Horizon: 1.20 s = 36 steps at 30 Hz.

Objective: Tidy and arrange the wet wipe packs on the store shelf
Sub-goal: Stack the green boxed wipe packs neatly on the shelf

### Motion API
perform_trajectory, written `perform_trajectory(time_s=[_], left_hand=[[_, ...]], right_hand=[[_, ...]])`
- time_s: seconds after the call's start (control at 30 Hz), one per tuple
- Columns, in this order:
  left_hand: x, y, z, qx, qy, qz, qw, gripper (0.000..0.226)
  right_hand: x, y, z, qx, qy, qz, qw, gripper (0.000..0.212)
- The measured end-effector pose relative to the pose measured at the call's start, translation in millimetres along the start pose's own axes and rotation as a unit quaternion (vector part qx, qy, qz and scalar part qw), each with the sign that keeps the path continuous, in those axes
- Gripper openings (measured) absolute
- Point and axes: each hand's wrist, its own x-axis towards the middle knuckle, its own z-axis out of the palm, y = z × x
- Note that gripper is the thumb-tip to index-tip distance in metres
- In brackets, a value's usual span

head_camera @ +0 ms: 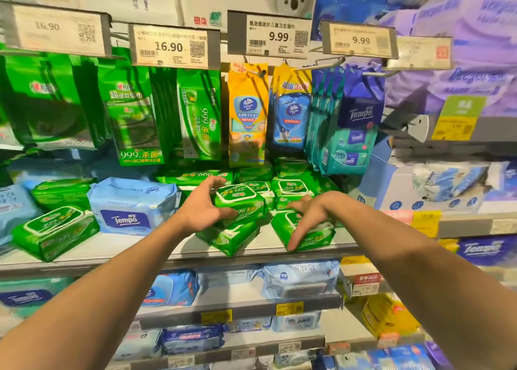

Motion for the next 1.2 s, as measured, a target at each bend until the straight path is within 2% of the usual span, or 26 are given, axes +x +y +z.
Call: perform_trajectory(time_s=[0.07, 0.17, 0.27, 0.47, 0.6, 0.73, 0.83, 0.97, 1.07, 1.13, 1.2], left_hand=[[0, -1, -2, 0.006, -0.011, -0.006, 1.000, 0.081], [1, 3, -3, 0.040, -0.039, -0.001, 0.998, 0.084], [4, 12, -4, 0.131, -0.058, 0.011, 0.990, 0.087], [12, 35, 5, 0.309, -0.112, -0.029, 0.944, 0.080], [10, 32, 19, 0.348, -0.083, -0.047, 0.933, 0.079], [15, 37, 30, 0.395, -0.043, -0.049, 0.916, 0.089], [18, 41, 29, 0.404, -0.039, -0.022, 0.914, 0.093], [16, 40, 36, 0.362, -0.017, -0.004, 0.932, 0.094], [12, 40, 43, 0.367, -0.011, 0.000, 0.930, 0.092], [11, 43, 44, 0.370, -0.020, -0.006, 0.929, 0.091], [11, 44, 43, 0.370, -0.026, -0.011, 0.929, 0.091]], right_hand=[[-3, 6, 2, 0.007, -0.017, -0.033, 0.999, 0.135], [-1, 11, 13, 0.019, 0.045, -0.036, 0.998, 0.122], [-4, 13, 25, 0.039, 0.117, -0.046, 0.991, 0.115], [4, 17, 38, 0.097, 0.173, -0.089, 0.976, 0.102], [17, 24, 46, 0.102, 0.194, -0.109, 0.970, 0.101], [28, 39, 56, 0.079, 0.231, -0.163, 0.956, 0.104], [34, 46, 66, 0.082, 0.253, -0.196, 0.944, 0.104], [40, 49, 75, 0.110, 0.291, -0.214, 0.926, 0.103], [37, 53, 73, 0.101, 0.271, -0.225, 0.930, 0.101], [31, 59, 63, 0.186, 0.254, -0.232, 0.920, 0.098], [31, 65, 50, 0.306, 0.327, -0.178, 0.876, 0.090]])
